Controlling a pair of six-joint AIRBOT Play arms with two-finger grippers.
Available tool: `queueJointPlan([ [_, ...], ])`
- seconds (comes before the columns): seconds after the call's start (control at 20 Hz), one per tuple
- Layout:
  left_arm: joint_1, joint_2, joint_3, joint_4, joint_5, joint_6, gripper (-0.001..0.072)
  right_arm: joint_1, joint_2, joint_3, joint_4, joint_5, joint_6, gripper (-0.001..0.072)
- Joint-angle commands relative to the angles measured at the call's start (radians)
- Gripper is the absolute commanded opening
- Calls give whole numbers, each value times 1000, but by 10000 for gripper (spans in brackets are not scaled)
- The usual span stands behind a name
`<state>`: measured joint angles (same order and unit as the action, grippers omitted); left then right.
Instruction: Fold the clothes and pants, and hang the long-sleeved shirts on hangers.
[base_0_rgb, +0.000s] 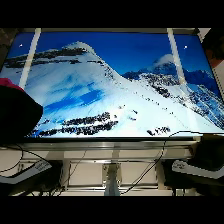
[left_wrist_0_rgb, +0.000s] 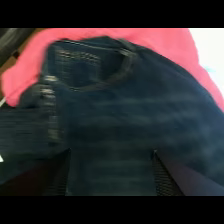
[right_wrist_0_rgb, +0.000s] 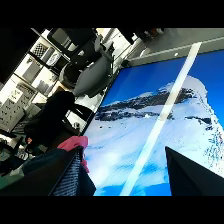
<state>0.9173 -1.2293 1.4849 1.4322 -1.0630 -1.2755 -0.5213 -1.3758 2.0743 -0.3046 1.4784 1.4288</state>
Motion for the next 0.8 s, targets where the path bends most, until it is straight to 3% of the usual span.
queueJointPlan([
  [0.0,109,-29,0,-156,42,-1,567,38,-1,0,-55,-6,2,592],
  [0.3,244,-100,0,-273,30,0,567,107,-1,0,-93,-9,2,592],
  [0.75,252,-244,0,-462,0,0,564,123,0,0,-92,-38,36,592],
])
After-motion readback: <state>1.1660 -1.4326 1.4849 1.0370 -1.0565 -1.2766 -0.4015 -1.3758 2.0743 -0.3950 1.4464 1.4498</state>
